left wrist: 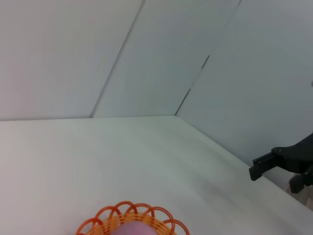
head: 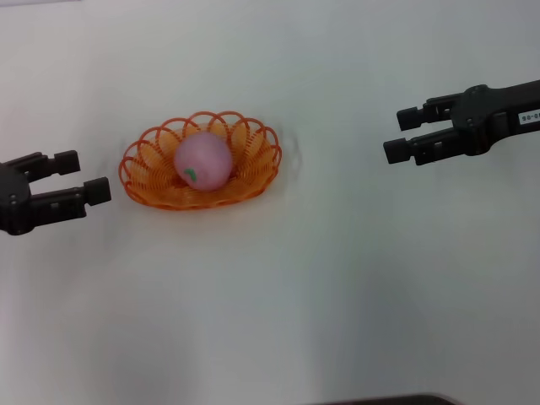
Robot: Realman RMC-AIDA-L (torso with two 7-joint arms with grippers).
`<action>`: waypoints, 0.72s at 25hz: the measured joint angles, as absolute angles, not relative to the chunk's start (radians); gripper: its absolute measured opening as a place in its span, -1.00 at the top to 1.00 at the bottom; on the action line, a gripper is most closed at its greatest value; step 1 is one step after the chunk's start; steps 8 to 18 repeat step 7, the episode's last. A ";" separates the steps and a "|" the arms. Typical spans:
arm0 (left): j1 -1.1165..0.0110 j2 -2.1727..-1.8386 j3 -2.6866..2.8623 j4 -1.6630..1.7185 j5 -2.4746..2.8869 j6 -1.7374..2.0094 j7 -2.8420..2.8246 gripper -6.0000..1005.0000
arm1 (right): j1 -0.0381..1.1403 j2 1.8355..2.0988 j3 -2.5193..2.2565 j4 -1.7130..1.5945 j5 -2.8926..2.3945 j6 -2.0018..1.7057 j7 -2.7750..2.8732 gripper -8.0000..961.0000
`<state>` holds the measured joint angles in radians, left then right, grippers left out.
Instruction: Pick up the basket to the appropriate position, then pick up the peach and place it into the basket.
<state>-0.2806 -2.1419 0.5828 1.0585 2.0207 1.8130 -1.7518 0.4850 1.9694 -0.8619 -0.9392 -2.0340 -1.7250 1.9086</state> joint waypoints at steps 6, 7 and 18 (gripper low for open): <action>-0.278 -2.147 0.587 1.058 2.021 1.811 -1.752 -0.77 | 0.489 1.975 -0.859 -0.939 -2.035 -1.723 1.906 -0.80; -0.278 -2.147 0.587 1.058 2.021 1.811 -1.752 -0.77 | 0.489 1.976 -0.858 -0.939 -2.035 -1.723 1.906 -0.80; -0.278 -2.147 0.587 1.058 2.021 1.811 -1.752 -0.77 | 0.489 1.976 -0.858 -0.939 -2.035 -1.723 1.906 -0.80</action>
